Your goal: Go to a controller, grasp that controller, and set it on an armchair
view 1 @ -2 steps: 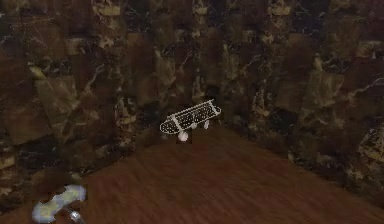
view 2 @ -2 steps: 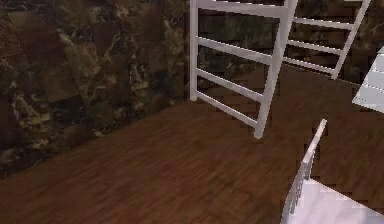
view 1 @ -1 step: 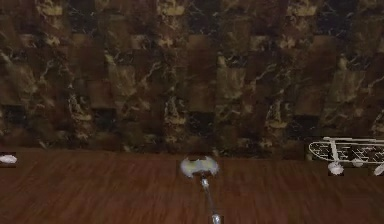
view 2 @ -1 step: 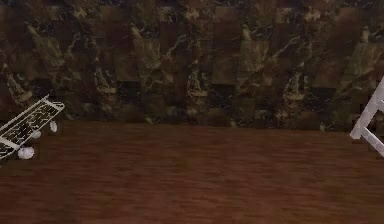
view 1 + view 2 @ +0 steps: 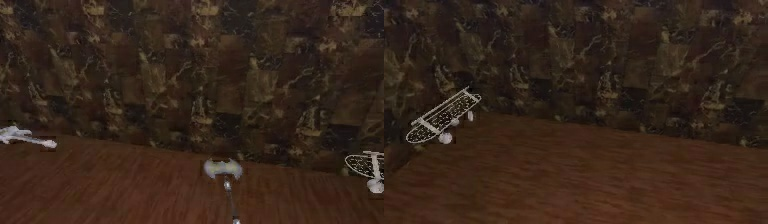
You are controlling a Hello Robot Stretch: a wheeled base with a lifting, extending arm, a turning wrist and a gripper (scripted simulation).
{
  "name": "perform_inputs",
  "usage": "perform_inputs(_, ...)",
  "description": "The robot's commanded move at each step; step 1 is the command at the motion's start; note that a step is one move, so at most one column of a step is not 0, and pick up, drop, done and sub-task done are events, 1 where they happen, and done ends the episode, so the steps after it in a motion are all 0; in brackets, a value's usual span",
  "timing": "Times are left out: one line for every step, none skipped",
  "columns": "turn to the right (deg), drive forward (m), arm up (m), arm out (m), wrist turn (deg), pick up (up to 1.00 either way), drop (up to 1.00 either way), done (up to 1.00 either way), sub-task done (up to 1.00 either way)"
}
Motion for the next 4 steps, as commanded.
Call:
perform_inputs(0.0, 0.05, 0.00, 0.00, 0.0, 0.00, 0.00, 0.00, 0.00)
perform_inputs(45.0, 0.00, 0.00, 0.00, 0.0, 0.00, 0.00, 0.00, 0.00)
perform_inputs(45.0, 0.00, 0.00, 0.00, 0.0, 0.00, 0.00, 0.00, 0.00)
perform_inputs(45.0, 0.00, 0.00, 0.00, 0.0, 0.00, 0.00, 0.00, 0.00)
